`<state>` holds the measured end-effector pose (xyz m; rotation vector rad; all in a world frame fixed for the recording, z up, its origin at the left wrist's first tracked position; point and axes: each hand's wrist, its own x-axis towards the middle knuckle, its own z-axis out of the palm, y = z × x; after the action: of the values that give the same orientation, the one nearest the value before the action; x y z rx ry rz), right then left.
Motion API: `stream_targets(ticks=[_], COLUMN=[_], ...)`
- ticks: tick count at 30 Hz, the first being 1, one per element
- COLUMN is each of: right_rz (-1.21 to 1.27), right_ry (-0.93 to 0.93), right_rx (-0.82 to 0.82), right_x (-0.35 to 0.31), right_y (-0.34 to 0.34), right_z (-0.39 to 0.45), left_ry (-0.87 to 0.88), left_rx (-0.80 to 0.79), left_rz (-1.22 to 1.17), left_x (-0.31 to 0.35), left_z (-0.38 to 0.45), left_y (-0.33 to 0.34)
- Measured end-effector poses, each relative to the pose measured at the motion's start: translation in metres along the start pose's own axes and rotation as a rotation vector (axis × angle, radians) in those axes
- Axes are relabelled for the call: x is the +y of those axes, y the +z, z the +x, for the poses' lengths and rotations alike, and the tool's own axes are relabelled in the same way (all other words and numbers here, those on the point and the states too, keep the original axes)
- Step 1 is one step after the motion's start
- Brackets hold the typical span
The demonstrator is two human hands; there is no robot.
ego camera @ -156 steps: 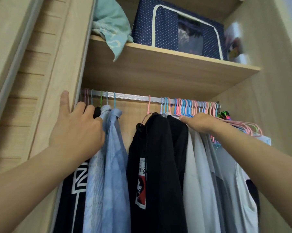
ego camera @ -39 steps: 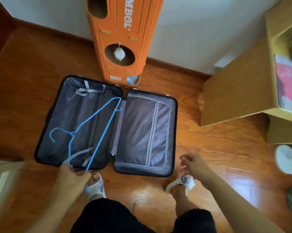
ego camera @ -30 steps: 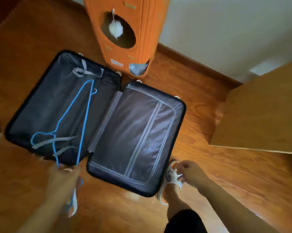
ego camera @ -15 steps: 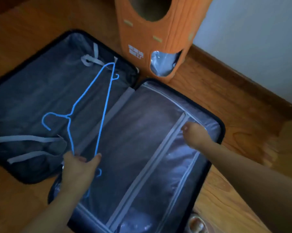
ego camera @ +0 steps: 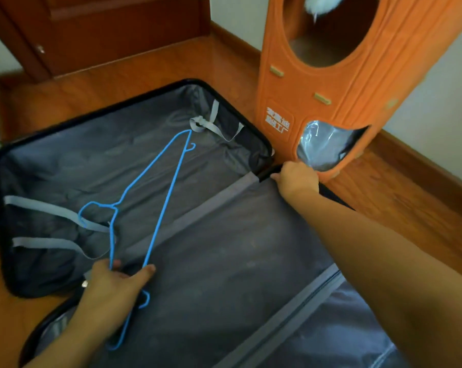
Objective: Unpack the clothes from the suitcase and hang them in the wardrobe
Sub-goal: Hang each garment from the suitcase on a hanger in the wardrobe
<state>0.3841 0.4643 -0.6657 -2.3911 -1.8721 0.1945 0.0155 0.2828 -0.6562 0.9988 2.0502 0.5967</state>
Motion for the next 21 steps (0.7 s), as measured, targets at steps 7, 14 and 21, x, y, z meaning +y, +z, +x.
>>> stream_targets(ticks=[7,14,21], right_rz=[0.397,0.343,0.326], right_ry=[0.245,0.448,0.828], right_rx=[0.007,-0.035,-0.129], right_x=[-0.005,0.026,0.106], right_y=[-0.002,-0.023,-0.064], right_z=[-0.001,-0.020,-0.154], left_ry=[0.045,0.022,0.146], left_rx=[0.004,-0.010,-0.047], left_rz=[0.118,0.165,0.305], left_x=[0.024,0.013,0.017], left_z=[-0.022,-0.017,-0.027], left_y=[-0.003,-0.009,-0.009])
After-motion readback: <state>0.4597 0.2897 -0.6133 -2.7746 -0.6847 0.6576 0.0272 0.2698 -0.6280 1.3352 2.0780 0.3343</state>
